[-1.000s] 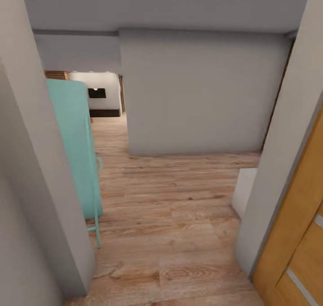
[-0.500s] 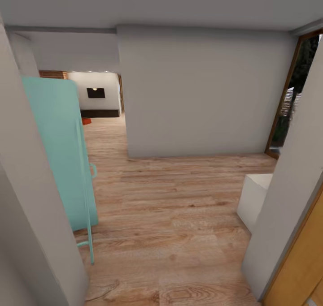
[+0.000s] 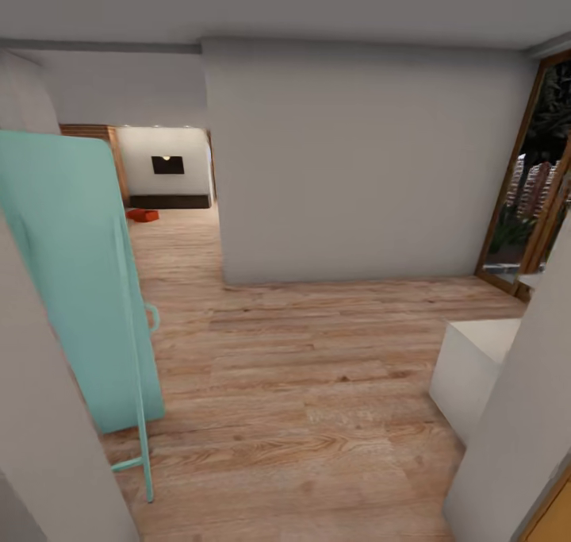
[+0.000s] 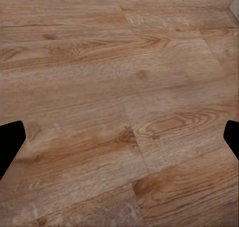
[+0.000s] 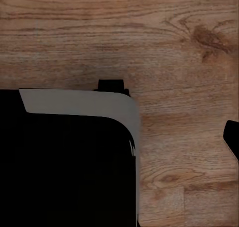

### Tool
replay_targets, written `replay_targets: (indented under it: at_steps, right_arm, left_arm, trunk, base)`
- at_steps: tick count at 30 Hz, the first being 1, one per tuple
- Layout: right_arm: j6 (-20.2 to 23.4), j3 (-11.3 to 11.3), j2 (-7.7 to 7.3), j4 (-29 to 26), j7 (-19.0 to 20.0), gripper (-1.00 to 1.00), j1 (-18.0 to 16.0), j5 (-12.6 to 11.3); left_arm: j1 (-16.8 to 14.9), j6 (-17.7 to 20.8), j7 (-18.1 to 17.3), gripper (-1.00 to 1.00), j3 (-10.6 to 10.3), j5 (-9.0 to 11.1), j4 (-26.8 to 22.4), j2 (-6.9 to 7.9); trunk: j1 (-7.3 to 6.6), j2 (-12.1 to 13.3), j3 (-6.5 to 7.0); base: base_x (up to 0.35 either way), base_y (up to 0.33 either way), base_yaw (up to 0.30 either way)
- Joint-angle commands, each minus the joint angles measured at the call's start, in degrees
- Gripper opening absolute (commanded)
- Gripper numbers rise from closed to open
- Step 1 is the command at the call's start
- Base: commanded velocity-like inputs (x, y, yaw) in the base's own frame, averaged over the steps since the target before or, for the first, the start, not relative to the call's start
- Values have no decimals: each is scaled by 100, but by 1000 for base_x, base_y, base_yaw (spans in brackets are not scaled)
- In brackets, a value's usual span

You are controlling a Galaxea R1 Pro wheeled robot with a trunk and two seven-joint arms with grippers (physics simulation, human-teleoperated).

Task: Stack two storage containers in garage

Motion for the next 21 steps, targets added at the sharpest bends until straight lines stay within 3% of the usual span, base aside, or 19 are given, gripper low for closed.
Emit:
replay_targets:
  at_steps: [1,21]
  right_arm:
    - [-2,-5,-1,-1,16,100,-2,-2]
    - [-2,-5,0,-1,16,100,-2,-2]
  left_arm:
    - [-4,17,-58,100,18,51,5,1]
    - [-3,17,-58,100,18,51,6,1]
  trunk:
    - [3,-3,-6]
    - [3,-3,-6]
  base:
    - [347,0,0]
    - [347,0,0]
